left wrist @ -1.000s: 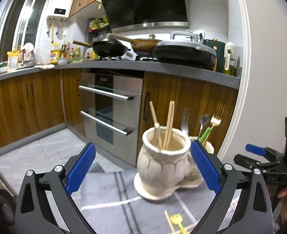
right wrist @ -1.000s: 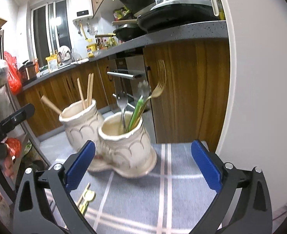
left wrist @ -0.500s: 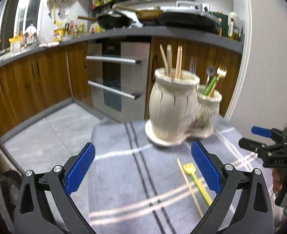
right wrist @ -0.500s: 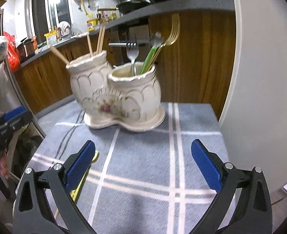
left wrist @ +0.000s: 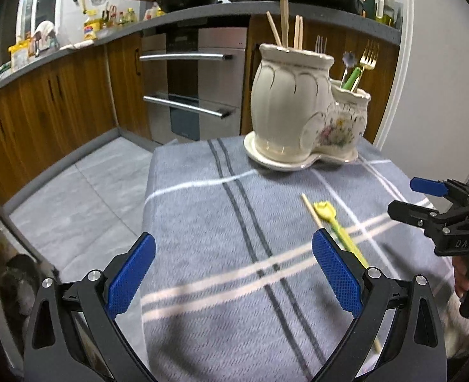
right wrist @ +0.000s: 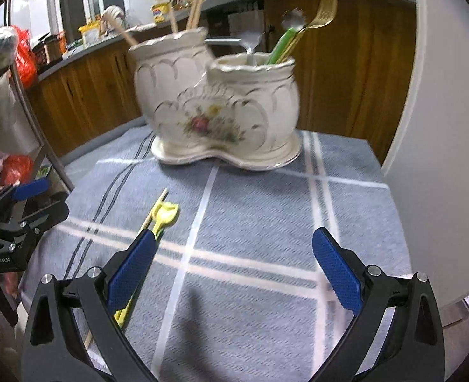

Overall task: Organize utensils
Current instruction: 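Open both tools and withdraw them back over the table, then grasp the last wooden chopstick with the left tool while the right tool grasps the yellow spoon-shaped utensil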

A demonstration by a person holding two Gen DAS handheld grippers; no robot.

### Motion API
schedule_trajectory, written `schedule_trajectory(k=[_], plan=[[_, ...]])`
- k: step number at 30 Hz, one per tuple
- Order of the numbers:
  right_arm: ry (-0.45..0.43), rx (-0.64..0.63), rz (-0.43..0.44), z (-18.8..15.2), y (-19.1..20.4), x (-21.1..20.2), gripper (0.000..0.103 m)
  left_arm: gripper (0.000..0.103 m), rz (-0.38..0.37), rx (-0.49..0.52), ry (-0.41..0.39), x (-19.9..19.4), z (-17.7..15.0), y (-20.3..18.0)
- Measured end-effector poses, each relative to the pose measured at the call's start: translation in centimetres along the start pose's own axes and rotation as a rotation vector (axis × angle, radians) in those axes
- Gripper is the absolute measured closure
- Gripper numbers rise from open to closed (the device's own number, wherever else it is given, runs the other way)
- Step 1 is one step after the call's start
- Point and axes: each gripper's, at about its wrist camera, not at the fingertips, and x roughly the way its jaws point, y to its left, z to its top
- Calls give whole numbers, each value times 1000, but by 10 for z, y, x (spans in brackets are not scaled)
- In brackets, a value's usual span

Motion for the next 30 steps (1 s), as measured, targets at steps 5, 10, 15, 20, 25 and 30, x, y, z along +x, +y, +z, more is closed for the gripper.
schedule_trajectory(k=[5, 10, 15, 20, 25, 30], plan=[[30, -42, 45, -2, 17, 6, 6, 5, -3, 3, 15, 0, -5, 4], [58, -102, 88, -4, 36, 11, 11, 5, -4, 12, 15, -1, -6, 3], [103, -159, 114, -10, 51, 17, 42, 5, -11, 21, 20, -1, -7, 1], [129, -200, 122, -13, 58, 21, 82, 5, -17, 28, 29, 0, -6, -4], [145, -140, 130, -12, 37, 18, 93, 5, -44, 39, 56, 3, -4, -17], [135, -93, 88, -16, 9, 12, 93, 8, -88, 102, 112, 10, -8, -50]])
